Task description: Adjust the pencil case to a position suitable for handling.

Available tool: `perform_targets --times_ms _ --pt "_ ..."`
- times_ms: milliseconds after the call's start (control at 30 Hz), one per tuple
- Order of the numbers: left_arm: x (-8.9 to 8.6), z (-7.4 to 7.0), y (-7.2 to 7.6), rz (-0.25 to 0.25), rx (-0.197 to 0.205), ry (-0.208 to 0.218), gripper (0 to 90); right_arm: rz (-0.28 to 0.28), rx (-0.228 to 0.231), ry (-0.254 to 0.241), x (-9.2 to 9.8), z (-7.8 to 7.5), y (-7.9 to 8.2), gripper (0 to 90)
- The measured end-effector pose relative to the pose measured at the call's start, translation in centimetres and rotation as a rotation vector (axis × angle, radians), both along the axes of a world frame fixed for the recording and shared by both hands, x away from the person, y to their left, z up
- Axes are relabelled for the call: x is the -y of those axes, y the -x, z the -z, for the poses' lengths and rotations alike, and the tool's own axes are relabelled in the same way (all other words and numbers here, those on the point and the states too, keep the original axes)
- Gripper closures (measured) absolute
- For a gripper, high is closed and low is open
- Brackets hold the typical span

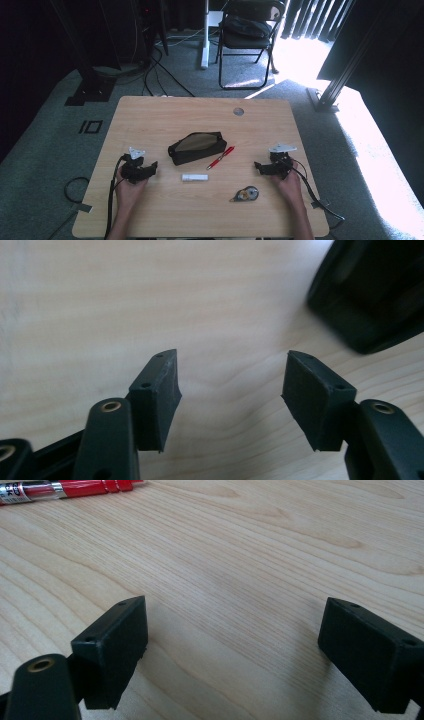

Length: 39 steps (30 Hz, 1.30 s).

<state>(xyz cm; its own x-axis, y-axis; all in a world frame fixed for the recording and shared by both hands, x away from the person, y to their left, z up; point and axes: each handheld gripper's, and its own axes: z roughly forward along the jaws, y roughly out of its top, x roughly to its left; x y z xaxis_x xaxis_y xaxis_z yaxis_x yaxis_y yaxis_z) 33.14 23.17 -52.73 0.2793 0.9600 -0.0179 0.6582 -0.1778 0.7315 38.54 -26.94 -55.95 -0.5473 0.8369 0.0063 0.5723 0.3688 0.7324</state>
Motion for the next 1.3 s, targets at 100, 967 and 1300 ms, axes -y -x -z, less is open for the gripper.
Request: perform_targets --times_ms 100,967,1300 --pt "0.3 -1.4 0.0 0.037 0.035 0.008 36.5 0.000 0.000 0.000 0.0 0.0 0.0 11.9" --pt "5.5 -4.3 -3.5 0.133 0.051 0.008 35.1 0.001 0.006 -0.001 0.1 0.0 0.0 14.0" --pt "5.5 -3.5 -3.9 0.118 0.032 -0.011 35.8 -0.013 0.025 -0.017 -1.0 -0.8 -0.3 35.5"
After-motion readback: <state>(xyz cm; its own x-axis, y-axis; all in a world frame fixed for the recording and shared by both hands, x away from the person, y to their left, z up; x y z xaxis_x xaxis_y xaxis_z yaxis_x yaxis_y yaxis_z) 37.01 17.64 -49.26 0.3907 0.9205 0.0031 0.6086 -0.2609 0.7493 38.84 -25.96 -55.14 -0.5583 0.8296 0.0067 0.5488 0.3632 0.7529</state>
